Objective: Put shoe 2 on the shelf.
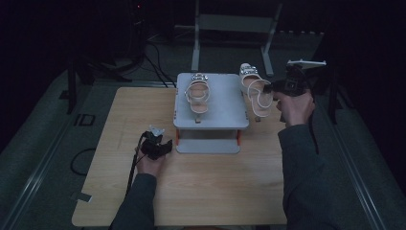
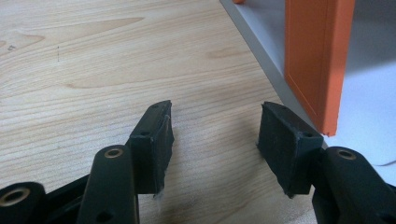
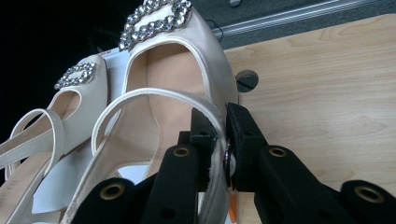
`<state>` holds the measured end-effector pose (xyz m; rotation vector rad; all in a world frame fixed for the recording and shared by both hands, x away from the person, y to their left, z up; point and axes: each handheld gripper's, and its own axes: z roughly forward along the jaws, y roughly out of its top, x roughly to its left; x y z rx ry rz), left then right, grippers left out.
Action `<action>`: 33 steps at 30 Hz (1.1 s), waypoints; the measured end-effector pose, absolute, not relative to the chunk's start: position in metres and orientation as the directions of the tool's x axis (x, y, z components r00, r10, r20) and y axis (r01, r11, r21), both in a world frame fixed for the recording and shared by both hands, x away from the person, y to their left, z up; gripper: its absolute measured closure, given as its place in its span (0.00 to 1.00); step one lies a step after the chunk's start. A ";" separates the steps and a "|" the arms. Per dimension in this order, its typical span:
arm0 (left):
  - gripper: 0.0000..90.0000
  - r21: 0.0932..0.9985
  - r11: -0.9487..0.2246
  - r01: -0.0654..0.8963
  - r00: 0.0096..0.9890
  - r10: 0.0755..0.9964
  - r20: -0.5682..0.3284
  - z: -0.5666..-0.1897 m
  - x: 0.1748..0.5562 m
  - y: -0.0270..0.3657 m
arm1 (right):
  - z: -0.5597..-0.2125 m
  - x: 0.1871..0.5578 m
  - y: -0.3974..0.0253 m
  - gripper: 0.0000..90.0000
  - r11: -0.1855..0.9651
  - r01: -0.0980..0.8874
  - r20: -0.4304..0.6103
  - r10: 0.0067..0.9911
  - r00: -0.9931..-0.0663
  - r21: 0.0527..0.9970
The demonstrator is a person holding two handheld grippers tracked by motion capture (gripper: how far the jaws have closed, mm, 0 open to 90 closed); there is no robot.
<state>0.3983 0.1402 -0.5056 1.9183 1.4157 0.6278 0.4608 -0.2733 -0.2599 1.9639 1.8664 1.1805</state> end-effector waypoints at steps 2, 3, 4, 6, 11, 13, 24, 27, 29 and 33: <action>0.50 0.747 -0.193 0.636 0.298 0.955 -0.007 -0.506 0.398 0.140 | -0.259 0.462 -0.271 0.92 -0.193 0.759 0.410 0.906 -0.106 0.622; 0.50 0.747 -0.194 0.636 0.298 0.954 -0.006 -0.506 0.398 0.140 | -0.259 0.463 -0.270 0.92 -0.193 0.759 0.411 0.905 -0.107 0.622; 0.50 0.747 -0.193 0.636 0.298 0.955 -0.007 -0.506 0.398 0.140 | -0.259 0.463 -0.269 0.92 -0.194 0.759 0.413 0.904 -0.107 0.621; 0.50 0.747 -0.193 0.636 0.298 0.955 -0.007 -0.506 0.398 0.140 | -0.260 0.464 -0.267 0.92 -0.197 0.760 0.420 0.901 -0.108 0.619; 0.50 0.747 -0.194 0.636 0.298 0.954 -0.007 -0.506 0.398 0.140 | -0.262 0.466 -0.261 0.91 -0.205 0.766 0.433 0.895 -0.106 0.609; 0.50 0.747 -0.194 0.636 0.298 0.954 -0.007 -0.506 0.398 0.140 | -0.263 0.467 -0.258 0.91 -0.211 0.767 0.441 0.891 -0.104 0.606; 0.50 0.747 -0.194 0.636 0.299 0.954 -0.007 -0.506 0.398 0.140 | -0.263 0.473 -0.239 0.91 -0.213 0.780 0.461 0.881 -0.107 0.588; 0.50 0.747 -0.193 0.636 0.299 0.954 -0.008 -0.506 0.398 0.140 | -0.263 0.474 -0.232 0.91 -0.207 0.785 0.463 0.880 -0.112 0.583; 0.49 0.747 -0.193 0.636 0.300 0.954 -0.008 -0.506 0.398 0.140 | -0.262 0.474 -0.227 0.91 -0.203 0.787 0.461 0.880 -0.114 0.582; 0.49 0.747 -0.194 0.636 0.300 0.954 -0.008 -0.506 0.398 0.140 | -0.260 0.473 -0.217 0.91 -0.196 0.788 0.461 0.879 -0.122 0.583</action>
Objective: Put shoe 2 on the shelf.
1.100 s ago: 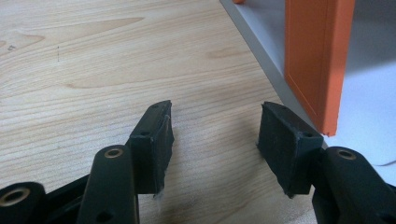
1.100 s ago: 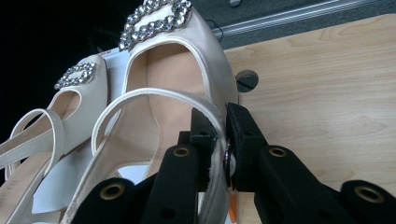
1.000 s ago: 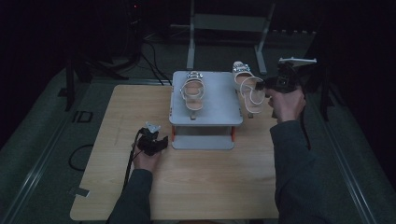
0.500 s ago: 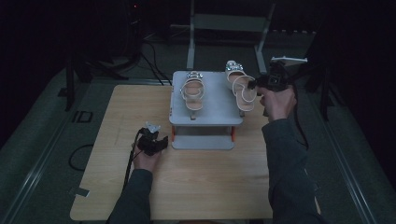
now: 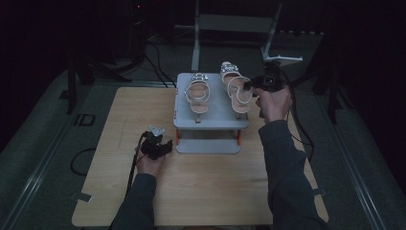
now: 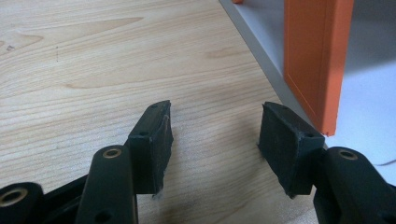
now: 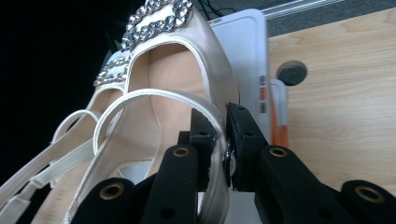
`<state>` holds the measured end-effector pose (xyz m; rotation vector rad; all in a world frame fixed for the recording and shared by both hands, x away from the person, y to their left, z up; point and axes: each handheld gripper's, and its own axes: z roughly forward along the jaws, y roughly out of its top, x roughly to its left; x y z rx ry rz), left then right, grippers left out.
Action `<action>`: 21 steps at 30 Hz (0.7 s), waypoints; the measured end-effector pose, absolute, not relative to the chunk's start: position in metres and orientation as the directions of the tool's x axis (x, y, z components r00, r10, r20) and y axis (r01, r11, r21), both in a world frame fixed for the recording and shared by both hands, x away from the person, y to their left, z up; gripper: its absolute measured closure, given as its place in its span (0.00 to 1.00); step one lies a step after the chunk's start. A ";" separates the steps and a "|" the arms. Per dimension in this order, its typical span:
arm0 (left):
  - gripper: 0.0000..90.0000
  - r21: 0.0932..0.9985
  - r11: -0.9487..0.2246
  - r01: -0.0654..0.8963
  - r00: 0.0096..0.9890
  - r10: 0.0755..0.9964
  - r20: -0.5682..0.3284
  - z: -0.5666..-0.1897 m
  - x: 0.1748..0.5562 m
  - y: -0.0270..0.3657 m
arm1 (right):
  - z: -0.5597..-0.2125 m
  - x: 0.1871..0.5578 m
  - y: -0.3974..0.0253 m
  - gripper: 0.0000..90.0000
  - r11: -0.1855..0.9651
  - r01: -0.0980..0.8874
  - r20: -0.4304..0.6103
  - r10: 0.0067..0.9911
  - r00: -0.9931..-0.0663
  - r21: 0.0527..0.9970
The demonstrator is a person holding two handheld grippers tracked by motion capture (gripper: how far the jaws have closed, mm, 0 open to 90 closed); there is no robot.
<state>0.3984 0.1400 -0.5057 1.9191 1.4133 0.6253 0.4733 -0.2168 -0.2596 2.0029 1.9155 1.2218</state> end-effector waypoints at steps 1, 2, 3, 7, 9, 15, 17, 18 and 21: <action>0.49 0.747 -0.194 0.636 0.300 0.954 -0.008 -0.506 0.398 0.140 | -0.259 0.473 -0.214 0.91 -0.194 0.789 0.461 0.879 -0.124 0.583; 0.49 0.747 -0.194 0.636 0.300 0.954 -0.008 -0.506 0.398 0.140 | -0.258 0.473 -0.211 0.91 -0.191 0.790 0.459 0.879 -0.127 0.583; 0.49 0.747 -0.194 0.636 0.300 0.954 -0.008 -0.506 0.398 0.140 | -0.258 0.474 -0.209 0.91 -0.189 0.790 0.458 0.880 -0.128 0.584; 0.49 0.747 -0.195 0.636 0.301 0.954 -0.008 -0.506 0.398 0.140 | -0.259 0.475 -0.200 0.91 -0.184 0.796 0.461 0.878 -0.130 0.576; 0.49 0.747 -0.195 0.636 0.301 0.954 -0.008 -0.506 0.398 0.140 | -0.260 0.476 -0.196 0.91 -0.179 0.801 0.457 0.880 -0.129 0.571; 0.49 0.747 -0.195 0.636 0.301 0.954 -0.007 -0.506 0.398 0.140 | -0.266 0.481 -0.186 0.91 -0.180 0.814 0.457 0.882 -0.115 0.552; 0.49 0.747 -0.195 0.636 0.301 0.954 -0.007 -0.506 0.398 0.140 | -0.268 0.482 -0.184 0.91 -0.181 0.818 0.458 0.882 -0.111 0.546; 0.49 0.747 -0.195 0.636 0.301 0.954 -0.007 -0.506 0.398 0.140 | -0.269 0.483 -0.183 0.91 -0.179 0.820 0.457 0.883 -0.110 0.543; 0.49 0.747 -0.195 0.636 0.301 0.954 -0.008 -0.506 0.398 0.140 | -0.272 0.485 -0.181 0.91 -0.179 0.826 0.455 0.884 -0.102 0.534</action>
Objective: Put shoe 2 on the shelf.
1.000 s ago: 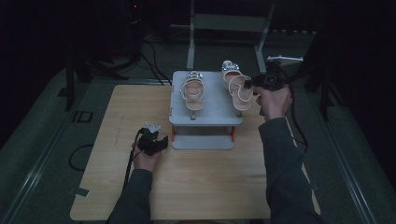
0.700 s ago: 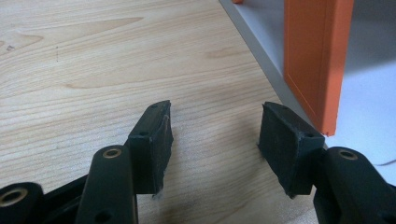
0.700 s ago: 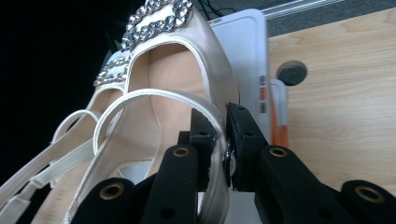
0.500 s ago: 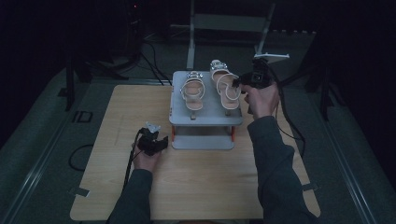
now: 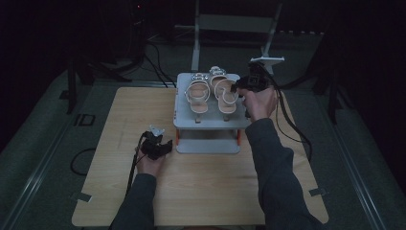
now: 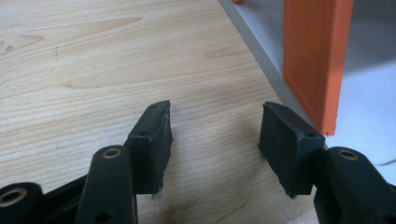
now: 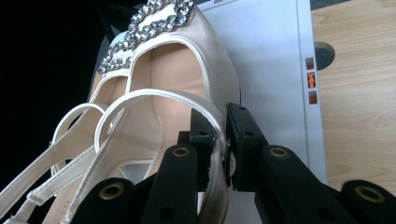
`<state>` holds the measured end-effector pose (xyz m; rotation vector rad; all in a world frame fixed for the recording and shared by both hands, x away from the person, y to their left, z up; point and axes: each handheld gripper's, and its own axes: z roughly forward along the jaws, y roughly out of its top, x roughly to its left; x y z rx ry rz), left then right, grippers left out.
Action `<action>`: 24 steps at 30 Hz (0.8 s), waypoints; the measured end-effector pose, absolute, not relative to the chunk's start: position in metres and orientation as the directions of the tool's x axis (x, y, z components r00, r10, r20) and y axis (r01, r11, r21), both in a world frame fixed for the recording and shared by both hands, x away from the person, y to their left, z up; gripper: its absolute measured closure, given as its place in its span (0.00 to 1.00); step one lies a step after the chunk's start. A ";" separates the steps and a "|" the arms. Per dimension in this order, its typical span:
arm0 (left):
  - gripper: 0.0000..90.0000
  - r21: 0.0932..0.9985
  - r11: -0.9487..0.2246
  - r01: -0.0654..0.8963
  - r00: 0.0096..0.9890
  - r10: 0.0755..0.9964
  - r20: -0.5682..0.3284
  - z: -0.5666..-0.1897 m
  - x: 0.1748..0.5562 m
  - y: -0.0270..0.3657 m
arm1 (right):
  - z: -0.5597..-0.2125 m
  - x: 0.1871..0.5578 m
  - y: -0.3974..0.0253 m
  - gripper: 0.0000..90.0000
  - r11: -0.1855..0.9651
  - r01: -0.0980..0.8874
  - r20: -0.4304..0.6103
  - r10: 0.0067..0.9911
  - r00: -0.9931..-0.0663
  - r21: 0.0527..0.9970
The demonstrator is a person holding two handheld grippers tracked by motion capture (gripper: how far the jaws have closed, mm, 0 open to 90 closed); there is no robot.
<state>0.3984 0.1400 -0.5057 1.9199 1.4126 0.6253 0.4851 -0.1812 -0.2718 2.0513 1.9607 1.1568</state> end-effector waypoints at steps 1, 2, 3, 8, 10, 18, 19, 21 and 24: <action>0.49 0.747 -0.195 0.636 0.301 0.954 -0.008 -0.506 0.398 0.140 | -0.273 0.486 -0.181 0.91 -0.180 0.828 0.458 0.883 -0.101 0.531; 0.49 0.747 -0.194 0.636 0.301 0.954 -0.008 -0.506 0.398 0.140 | -0.274 0.487 -0.180 0.91 -0.181 0.831 0.461 0.882 -0.100 0.526; 0.49 0.747 -0.195 0.636 0.301 0.954 -0.008 -0.506 0.398 0.140 | -0.274 0.487 -0.179 0.91 -0.180 0.832 0.460 0.882 -0.099 0.524; 0.49 0.747 -0.195 0.636 0.301 0.954 -0.008 -0.506 0.398 0.140 | -0.277 0.490 -0.178 0.91 -0.174 0.844 0.462 0.882 -0.096 0.507; 0.49 0.747 -0.195 0.636 0.301 0.953 -0.008 -0.506 0.398 0.140 | -0.278 0.490 -0.178 0.91 -0.164 0.848 0.458 0.883 -0.101 0.503; 0.49 0.747 -0.194 0.635 0.302 0.953 -0.008 -0.506 0.399 0.140 | -0.280 0.494 -0.180 0.91 -0.152 0.868 0.465 0.880 -0.100 0.473; 0.49 0.748 -0.194 0.635 0.301 0.953 -0.009 -0.506 0.399 0.140 | -0.281 0.495 -0.180 0.91 -0.150 0.869 0.465 0.879 -0.101 0.471; 0.49 0.748 -0.195 0.635 0.302 0.953 -0.008 -0.506 0.399 0.140 | -0.281 0.495 -0.180 0.91 -0.146 0.873 0.467 0.878 -0.103 0.466; 0.49 0.748 -0.194 0.635 0.302 0.953 -0.009 -0.506 0.399 0.140 | -0.281 0.496 -0.180 0.91 -0.142 0.875 0.467 0.878 -0.104 0.463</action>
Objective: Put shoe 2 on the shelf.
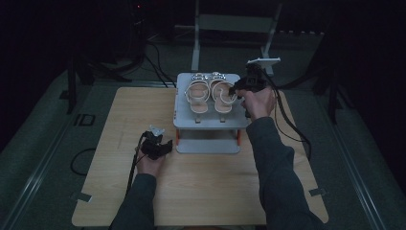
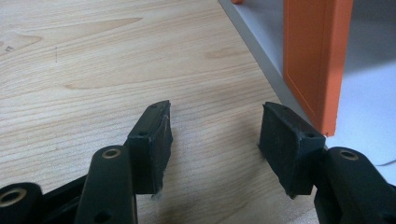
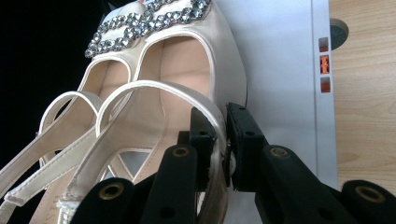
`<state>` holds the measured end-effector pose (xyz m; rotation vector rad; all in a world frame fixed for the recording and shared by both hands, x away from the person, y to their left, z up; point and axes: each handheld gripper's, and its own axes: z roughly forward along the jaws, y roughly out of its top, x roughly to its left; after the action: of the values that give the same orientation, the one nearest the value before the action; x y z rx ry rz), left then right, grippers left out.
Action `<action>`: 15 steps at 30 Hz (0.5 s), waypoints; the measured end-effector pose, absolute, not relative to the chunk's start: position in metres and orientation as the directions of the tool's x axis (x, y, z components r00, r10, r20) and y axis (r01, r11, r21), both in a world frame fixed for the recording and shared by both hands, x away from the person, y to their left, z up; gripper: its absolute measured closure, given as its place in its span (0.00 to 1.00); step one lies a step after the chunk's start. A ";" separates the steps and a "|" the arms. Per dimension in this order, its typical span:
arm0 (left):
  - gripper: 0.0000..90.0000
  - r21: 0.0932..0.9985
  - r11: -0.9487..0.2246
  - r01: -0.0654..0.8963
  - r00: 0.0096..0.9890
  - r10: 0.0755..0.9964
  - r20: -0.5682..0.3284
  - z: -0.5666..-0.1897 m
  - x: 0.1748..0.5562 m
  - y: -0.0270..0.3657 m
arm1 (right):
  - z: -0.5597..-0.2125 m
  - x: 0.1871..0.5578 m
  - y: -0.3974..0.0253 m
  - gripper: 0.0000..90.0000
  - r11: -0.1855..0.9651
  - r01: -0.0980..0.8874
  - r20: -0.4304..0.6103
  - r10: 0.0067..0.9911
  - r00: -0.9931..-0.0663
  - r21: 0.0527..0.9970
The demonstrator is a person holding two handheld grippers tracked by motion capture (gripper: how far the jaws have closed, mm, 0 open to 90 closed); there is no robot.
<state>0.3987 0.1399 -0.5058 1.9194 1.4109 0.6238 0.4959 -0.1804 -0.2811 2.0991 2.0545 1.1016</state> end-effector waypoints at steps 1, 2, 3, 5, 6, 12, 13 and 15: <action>0.49 0.748 -0.195 0.635 0.302 0.953 -0.009 -0.506 0.399 0.140 | -0.281 0.496 -0.181 0.91 -0.141 0.877 0.467 0.878 -0.104 0.460; 0.49 0.747 -0.195 0.635 0.302 0.953 -0.008 -0.506 0.399 0.140 | -0.282 0.497 -0.181 0.91 -0.139 0.878 0.468 0.877 -0.104 0.457; 0.49 0.748 -0.194 0.635 0.302 0.953 -0.009 -0.506 0.399 0.140 | -0.282 0.497 -0.181 0.91 -0.135 0.881 0.468 0.877 -0.107 0.454; 0.49 0.747 -0.195 0.635 0.302 0.953 -0.008 -0.506 0.399 0.140 | -0.283 0.497 -0.181 0.91 -0.134 0.882 0.470 0.876 -0.108 0.451; 0.49 0.747 -0.195 0.635 0.302 0.953 -0.008 -0.506 0.399 0.140 | -0.283 0.498 -0.182 0.91 -0.134 0.883 0.473 0.874 -0.108 0.449; 0.49 0.747 -0.195 0.635 0.303 0.953 -0.009 -0.506 0.399 0.140 | -0.285 0.500 -0.185 0.91 -0.127 0.889 0.485 0.867 -0.116 0.439; 0.49 0.747 -0.195 0.635 0.303 0.953 -0.009 -0.506 0.399 0.140 | -0.286 0.500 -0.185 0.91 -0.126 0.889 0.485 0.867 -0.117 0.439; 0.49 0.747 -0.195 0.635 0.303 0.953 -0.008 -0.506 0.399 0.140 | -0.286 0.500 -0.185 0.91 -0.125 0.889 0.484 0.867 -0.118 0.440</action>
<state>0.3989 0.1399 -0.5057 1.9205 1.4104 0.6234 0.4996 -0.1848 -0.2856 2.1075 2.0993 1.1069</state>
